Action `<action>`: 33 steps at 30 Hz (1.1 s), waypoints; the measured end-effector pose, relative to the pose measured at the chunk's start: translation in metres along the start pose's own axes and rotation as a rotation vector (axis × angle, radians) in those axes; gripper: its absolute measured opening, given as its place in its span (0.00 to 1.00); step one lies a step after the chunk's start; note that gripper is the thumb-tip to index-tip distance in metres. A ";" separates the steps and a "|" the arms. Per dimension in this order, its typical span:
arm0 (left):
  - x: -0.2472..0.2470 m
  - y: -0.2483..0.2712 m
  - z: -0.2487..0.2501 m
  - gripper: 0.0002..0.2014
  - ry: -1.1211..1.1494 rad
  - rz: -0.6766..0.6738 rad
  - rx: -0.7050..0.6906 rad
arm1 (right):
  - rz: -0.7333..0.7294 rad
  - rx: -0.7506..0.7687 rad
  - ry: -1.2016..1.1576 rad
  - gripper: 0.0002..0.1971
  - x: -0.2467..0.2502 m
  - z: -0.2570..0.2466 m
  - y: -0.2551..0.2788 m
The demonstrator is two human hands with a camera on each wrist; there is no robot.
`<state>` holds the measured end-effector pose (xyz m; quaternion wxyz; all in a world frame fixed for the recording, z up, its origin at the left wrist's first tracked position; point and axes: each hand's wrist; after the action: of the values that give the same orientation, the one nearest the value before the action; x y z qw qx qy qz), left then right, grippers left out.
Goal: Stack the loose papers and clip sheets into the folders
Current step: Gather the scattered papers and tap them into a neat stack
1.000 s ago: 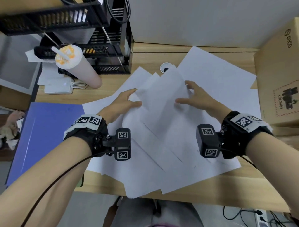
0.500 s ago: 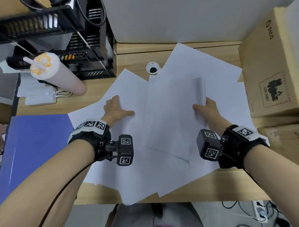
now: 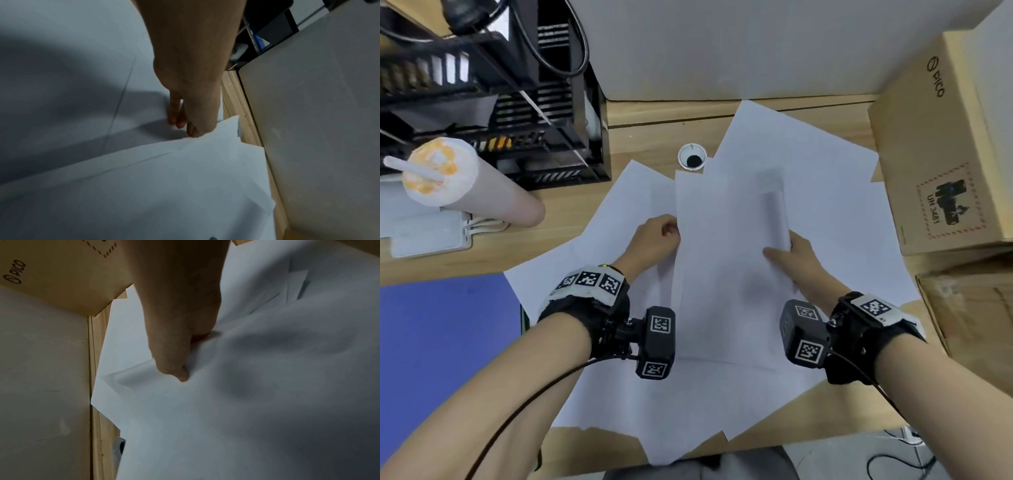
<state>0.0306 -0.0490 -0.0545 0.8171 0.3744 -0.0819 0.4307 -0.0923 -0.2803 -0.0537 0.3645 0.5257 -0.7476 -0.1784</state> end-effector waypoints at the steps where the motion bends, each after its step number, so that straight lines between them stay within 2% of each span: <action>1: 0.002 -0.006 0.003 0.13 -0.008 0.084 -0.014 | 0.060 0.016 -0.008 0.12 0.000 -0.003 -0.001; 3: 0.010 -0.018 0.002 0.19 -0.158 0.311 0.023 | 0.177 0.028 -0.020 0.09 0.002 -0.011 -0.005; 4: 0.015 -0.023 -0.001 0.24 -0.203 0.373 0.078 | 0.213 0.029 -0.026 0.08 0.004 -0.015 -0.006; 6: 0.024 -0.031 -0.009 0.35 -0.191 0.374 0.219 | 0.207 0.035 -0.030 0.04 0.004 -0.022 -0.008; 8: 0.028 -0.035 -0.016 0.43 -0.180 0.355 0.278 | 0.136 0.023 -0.006 0.03 0.002 -0.028 -0.009; 14: 0.026 -0.045 -0.018 0.48 -0.262 0.323 0.099 | -0.060 0.018 0.079 0.13 -0.011 -0.041 -0.013; 17: 0.026 -0.046 -0.017 0.42 -0.180 0.245 0.038 | -0.096 0.011 0.127 0.15 -0.014 -0.049 -0.015; 20: 0.034 -0.038 -0.003 0.24 0.017 0.113 0.010 | -0.153 0.027 0.160 0.20 -0.016 -0.059 -0.015; 21: 0.039 -0.036 0.002 0.21 0.075 0.060 -0.002 | -0.166 0.036 0.157 0.21 -0.016 -0.062 -0.015; 26: 0.068 -0.032 0.039 0.18 0.248 -0.123 -0.059 | -0.224 0.082 0.149 0.22 -0.009 -0.075 -0.014; 29: 0.084 -0.036 0.053 0.22 0.316 -0.112 -0.118 | -0.214 0.111 0.170 0.22 0.001 -0.078 -0.012; 33: 0.095 -0.048 0.061 0.19 0.283 0.023 -0.197 | -0.207 0.101 0.273 0.17 0.020 -0.075 -0.006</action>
<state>0.1374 -0.0461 0.0055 0.8482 0.2273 -0.0120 0.4783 -0.0375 -0.2923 0.0000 0.4154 0.6370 -0.6410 -0.1039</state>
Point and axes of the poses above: each hand's wrist, its own y-axis away from the middle knuckle, its own x-axis out of the back of the hand, z = x × y, and after that the axes turned 5 degrees about y, right-handed
